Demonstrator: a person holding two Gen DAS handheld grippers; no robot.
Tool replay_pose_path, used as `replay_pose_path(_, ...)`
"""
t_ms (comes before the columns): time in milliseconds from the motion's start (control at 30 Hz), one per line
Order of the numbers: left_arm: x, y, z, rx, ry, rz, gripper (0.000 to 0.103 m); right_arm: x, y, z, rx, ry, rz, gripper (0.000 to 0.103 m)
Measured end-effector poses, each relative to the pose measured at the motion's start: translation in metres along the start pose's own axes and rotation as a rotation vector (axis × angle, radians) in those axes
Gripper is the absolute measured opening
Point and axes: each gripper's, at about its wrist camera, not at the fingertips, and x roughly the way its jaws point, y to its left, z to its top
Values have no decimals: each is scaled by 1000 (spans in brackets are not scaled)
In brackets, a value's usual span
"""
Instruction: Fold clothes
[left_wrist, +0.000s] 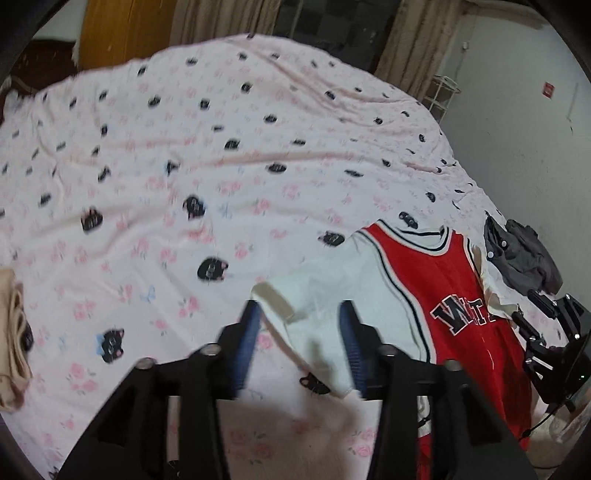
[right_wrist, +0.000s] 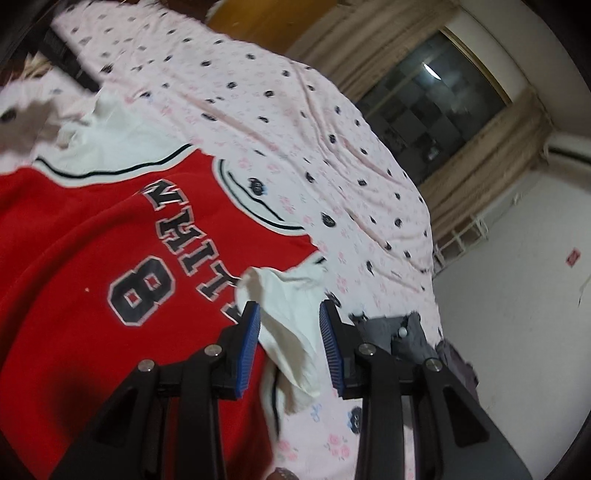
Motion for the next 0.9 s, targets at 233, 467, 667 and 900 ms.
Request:
replay_pose_path(233, -1, -12, 6, 26, -25, -50, 51, 24, 30, 5, -100, 46, -68, 34)
replay_pose_path(467, 0, -21, 6, 56, -30, -58, 51, 41, 41, -2, -143, 78, -131, 35)
replay_pose_path(667, 4, -22, 4, 49, -20, -70, 51, 40, 53, 2, -198, 51, -145, 35)
replay_pose_path(900, 12, -24, 4, 50, -5, -69, 51, 52, 61, 6, -212, 67, -161, 35)
